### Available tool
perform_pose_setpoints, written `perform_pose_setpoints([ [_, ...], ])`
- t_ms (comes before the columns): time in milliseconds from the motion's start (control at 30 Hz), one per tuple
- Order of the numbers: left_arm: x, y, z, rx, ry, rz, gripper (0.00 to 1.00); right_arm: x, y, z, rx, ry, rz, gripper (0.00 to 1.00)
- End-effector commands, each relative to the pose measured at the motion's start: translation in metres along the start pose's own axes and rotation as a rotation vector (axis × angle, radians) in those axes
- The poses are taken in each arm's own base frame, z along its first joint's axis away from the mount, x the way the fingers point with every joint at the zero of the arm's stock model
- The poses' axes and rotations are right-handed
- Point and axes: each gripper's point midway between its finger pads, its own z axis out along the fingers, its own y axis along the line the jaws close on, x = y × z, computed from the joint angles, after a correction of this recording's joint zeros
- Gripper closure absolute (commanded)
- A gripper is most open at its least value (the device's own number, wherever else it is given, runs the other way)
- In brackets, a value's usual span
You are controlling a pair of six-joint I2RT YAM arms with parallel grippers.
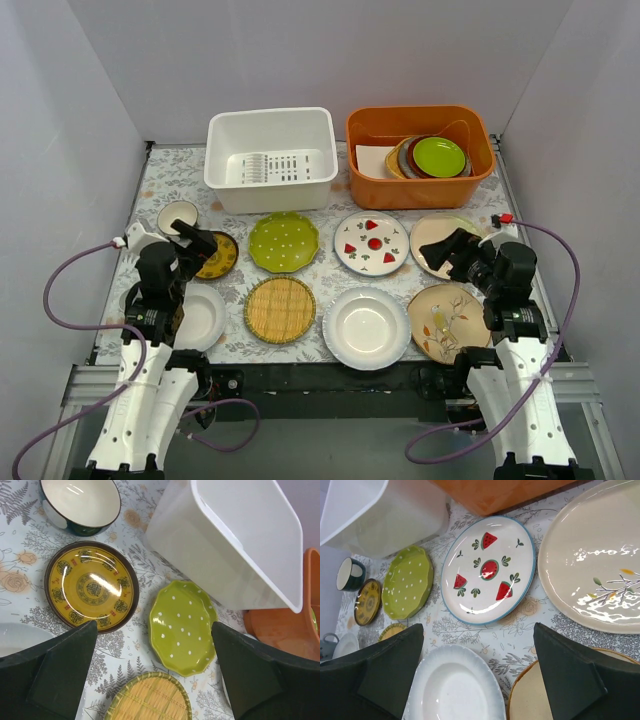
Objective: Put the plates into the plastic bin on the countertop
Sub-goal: Pick up the plate at the center of the board.
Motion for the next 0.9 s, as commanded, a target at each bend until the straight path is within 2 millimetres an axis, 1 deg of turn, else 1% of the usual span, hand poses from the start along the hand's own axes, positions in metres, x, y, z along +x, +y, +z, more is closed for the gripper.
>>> perform_pose_setpoints([
  [0,0.003,-0.022,-0.011,0.097,0.065,0.032,0.02,-0.005,0.019,-0.017,-0.052,-0.003,-0.014,0.02],
  [100,0.008,-0.032,-0.013,0.141,0.107,0.045,0.02,0.004,0.016,-0.020,-0.043,0.032,-0.025,0.02],
  [133,0.013,-0.037,-0.015,0.173,0.143,0.057,0.02,0.008,0.014,-0.019,-0.037,0.053,-0.024,0.02],
  [167,0.014,-0.038,-0.017,0.178,0.151,0.059,0.02,0.013,0.013,-0.020,-0.037,0.075,-0.025,0.02],
  [200,0.010,-0.043,-0.020,0.188,0.150,0.050,0.02,0.017,0.015,-0.020,-0.056,0.094,-0.034,0.02],
  [233,0.014,-0.049,-0.025,0.225,0.181,0.048,0.02,0.019,0.015,-0.020,-0.058,0.106,-0.031,0.02],
  [267,0.016,-0.055,-0.029,0.268,0.197,0.095,0.02,0.023,0.013,-0.020,-0.056,0.119,-0.027,0.02],
  [300,0.014,-0.061,-0.033,0.299,0.203,0.118,0.02,0.026,0.014,-0.020,-0.066,0.129,-0.026,0.02],
  [367,0.017,-0.067,-0.041,0.342,0.231,0.144,0.02,0.030,0.014,-0.019,-0.079,0.141,-0.025,0.02],
  [467,0.012,-0.075,-0.051,0.396,0.214,0.164,0.02,0.033,0.016,-0.017,-0.096,0.163,-0.029,0.02],
  [533,0.011,-0.075,-0.053,0.411,0.197,0.159,0.02,0.035,0.016,-0.017,-0.104,0.174,-0.031,0.02],
  [600,0.016,-0.079,-0.057,0.457,0.215,0.171,0.02,0.037,0.017,-0.016,-0.109,0.188,-0.029,0.02],
  [700,0.033,-0.080,-0.055,0.473,0.300,0.172,0.02,0.042,0.019,-0.017,-0.135,0.210,-0.035,0.02],
  [767,0.041,-0.077,-0.050,0.455,0.344,0.157,0.02,0.043,0.024,-0.017,-0.177,0.209,-0.046,0.02],
  [800,0.046,-0.078,-0.050,0.463,0.373,0.151,0.02,0.046,0.029,-0.018,-0.210,0.219,-0.049,0.02],
  [867,0.050,-0.081,-0.049,0.479,0.396,0.139,0.02,0.049,0.028,-0.020,-0.210,0.225,-0.041,0.03],
])
